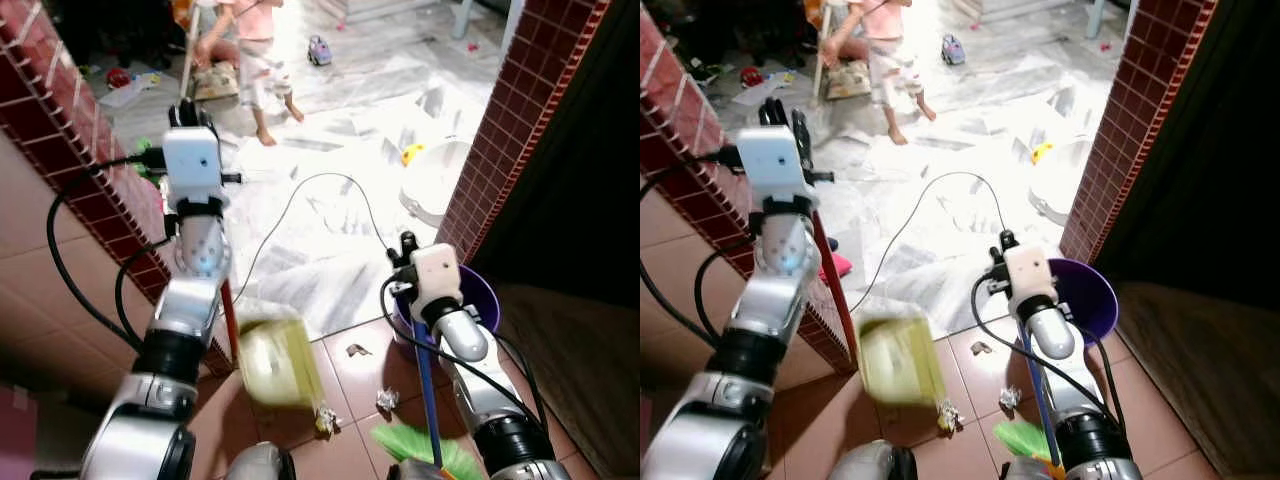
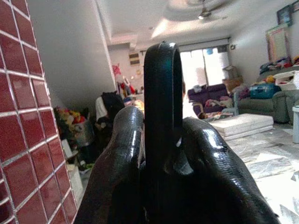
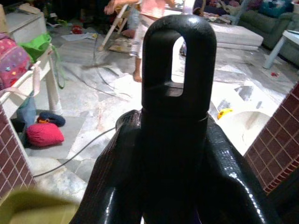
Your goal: Sweep floor
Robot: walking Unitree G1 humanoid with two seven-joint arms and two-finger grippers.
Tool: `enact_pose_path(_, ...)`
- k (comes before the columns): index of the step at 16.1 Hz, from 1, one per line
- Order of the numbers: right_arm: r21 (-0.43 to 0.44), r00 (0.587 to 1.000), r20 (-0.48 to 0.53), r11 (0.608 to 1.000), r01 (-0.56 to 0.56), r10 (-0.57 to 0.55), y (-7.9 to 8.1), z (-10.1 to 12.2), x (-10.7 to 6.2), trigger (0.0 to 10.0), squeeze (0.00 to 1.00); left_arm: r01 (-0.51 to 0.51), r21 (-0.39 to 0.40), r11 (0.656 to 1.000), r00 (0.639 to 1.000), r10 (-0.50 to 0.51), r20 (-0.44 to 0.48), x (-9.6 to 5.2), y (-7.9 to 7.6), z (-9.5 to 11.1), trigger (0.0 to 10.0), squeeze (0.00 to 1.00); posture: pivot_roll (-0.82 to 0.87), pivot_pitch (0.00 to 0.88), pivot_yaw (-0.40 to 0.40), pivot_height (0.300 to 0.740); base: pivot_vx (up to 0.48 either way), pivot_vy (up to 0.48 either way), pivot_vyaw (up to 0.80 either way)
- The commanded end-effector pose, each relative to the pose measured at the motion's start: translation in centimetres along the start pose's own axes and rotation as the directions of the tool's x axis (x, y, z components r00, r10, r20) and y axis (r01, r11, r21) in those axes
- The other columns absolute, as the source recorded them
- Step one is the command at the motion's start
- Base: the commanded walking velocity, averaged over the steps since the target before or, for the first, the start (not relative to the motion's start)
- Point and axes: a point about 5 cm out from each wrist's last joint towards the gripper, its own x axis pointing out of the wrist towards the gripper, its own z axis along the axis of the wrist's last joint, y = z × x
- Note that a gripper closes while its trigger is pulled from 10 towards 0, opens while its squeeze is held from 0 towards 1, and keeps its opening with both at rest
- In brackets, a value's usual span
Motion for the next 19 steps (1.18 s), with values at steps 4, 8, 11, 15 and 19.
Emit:
enact_pose_path(4,-0.016,1.0,0.019,1.0,0.005,-0.005,-1.1,0.3,0.0,10.0,0.0,-0.01,0.088,0.996,1.0,0.013,-0.027,-2.4,1.6,-0.7,10.0,0.0,-0.1,0.0,0.08,0.74,0.0,0.0,0.0)
enact_pose_path(8,-0.021,0.999,0.029,0.999,0.034,-0.033,-1.4,0.0,-0.8,10.0,0.0,-0.029,0.074,0.997,0.981,0.043,-0.19,-5.5,2.7,-3.6,10.0,0.0,-0.11,0.0,0.078,0.74,0.0,0.0,0.0)
enact_pose_path(11,-0.001,0.998,0.036,0.998,0.06,-0.06,-1.9,0.1,-1.3,10.0,0.0,-0.001,0.081,0.997,0.979,0.018,-0.203,-6.6,3.6,-4.2,10.0,0.0,-0.1,0.0,0.071,0.74,0.0,0.0,0.0)
enact_pose_path(15,-0.061,0.995,0.004,0.993,0.098,-0.098,-3.4,-0.5,-3.1,10.0,0.0,0.024,0.065,0.998,0.966,-0.007,-0.257,-7.8,3.5,-4.6,10.0,0.0,-0.11,0.0,0.069,0.74,0.0,0.0,0.0)
enact_pose_path(19,-0.105,0.969,-0.131,0.975,0.197,-0.21,-6.6,-3.3,-6.7,10.0,0.0,0.069,0.059,0.996,0.965,-0.052,-0.257,-8.5,2.6,-4.4,10.0,0.0,-0.12,0.0,0.074,0.74,0.0,0.0,0.0)
